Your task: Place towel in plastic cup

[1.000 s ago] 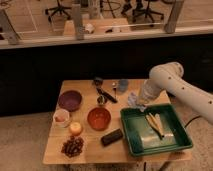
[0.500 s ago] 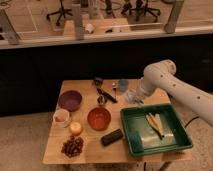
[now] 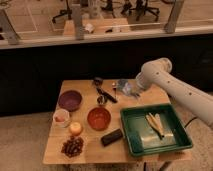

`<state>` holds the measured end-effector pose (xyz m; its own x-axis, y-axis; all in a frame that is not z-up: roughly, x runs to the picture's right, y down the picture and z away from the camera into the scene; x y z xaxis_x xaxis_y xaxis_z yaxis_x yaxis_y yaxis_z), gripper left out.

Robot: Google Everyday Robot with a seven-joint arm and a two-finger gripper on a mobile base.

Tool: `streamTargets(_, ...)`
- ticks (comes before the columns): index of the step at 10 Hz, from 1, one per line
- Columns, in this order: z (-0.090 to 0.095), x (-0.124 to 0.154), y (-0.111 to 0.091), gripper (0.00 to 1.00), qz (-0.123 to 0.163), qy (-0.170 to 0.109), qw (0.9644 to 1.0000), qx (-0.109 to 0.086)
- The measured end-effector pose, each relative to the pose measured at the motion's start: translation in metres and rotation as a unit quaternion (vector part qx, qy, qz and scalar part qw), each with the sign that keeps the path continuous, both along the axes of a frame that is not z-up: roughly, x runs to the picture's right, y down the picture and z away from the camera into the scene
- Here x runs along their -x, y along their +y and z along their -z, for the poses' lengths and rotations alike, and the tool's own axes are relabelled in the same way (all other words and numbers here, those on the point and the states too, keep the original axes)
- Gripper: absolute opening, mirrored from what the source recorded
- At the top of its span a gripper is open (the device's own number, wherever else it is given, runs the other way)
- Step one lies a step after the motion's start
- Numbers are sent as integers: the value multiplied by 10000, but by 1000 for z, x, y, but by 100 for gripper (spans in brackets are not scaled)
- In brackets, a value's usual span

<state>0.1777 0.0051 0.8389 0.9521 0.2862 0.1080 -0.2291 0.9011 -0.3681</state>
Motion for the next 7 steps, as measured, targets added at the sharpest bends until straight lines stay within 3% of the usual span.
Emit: streamTargets(7,-27,2,-24,20,-171,-60,9997,-136)
